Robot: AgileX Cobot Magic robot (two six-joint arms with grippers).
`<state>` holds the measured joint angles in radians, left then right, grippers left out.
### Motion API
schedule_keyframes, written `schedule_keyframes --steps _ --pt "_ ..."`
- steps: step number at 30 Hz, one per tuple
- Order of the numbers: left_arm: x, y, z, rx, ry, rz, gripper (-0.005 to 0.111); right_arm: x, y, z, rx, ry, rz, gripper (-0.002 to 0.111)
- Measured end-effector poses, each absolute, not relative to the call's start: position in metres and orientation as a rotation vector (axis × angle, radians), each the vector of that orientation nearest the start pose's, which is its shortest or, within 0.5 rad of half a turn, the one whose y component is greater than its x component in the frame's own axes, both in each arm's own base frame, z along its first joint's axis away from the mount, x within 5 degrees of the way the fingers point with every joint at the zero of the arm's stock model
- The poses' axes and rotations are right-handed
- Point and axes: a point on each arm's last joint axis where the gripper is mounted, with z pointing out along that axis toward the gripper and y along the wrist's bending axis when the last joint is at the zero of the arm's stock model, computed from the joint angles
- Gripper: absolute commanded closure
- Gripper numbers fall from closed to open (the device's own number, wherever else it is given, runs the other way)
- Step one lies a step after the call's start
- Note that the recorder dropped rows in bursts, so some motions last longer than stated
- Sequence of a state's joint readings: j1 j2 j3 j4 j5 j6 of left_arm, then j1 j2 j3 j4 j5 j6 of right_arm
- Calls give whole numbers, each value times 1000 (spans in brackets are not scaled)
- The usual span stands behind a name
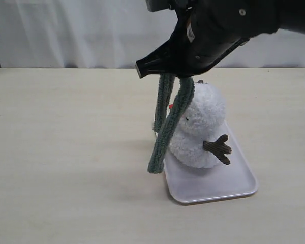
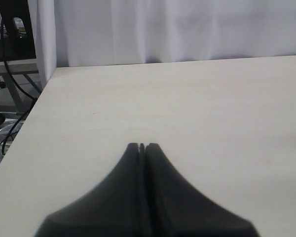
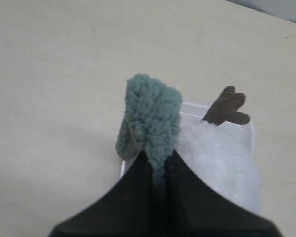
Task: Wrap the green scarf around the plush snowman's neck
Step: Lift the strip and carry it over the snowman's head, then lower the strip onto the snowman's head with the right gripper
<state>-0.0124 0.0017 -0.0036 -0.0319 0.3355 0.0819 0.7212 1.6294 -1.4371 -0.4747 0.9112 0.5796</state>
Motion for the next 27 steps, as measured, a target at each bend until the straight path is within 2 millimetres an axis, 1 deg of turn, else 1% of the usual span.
schedule_keyframes --steps 4,9,12,15,19,23,27 --pt "54 -2 184 66 1816 18 107 292 202 314 -354 2389 -149 104" --pt "54 -2 184 66 1816 18 107 293 197 310 -343 2380 -202 104" --pt "54 -2 184 66 1816 18 107 298 193 305 -320 2396 -227 104" --pt "54 -2 184 66 1816 18 107 305 183 293 -295 2437 -286 104" --pt "54 -2 184 66 1816 18 107 311 167 282 -255 2474 -335 104" --pt "54 -2 184 66 1816 18 107 315 153 274 -204 2500 -362 104" --pt "54 -2 184 66 1816 18 107 316 143 260 -194 2514 -350 104"
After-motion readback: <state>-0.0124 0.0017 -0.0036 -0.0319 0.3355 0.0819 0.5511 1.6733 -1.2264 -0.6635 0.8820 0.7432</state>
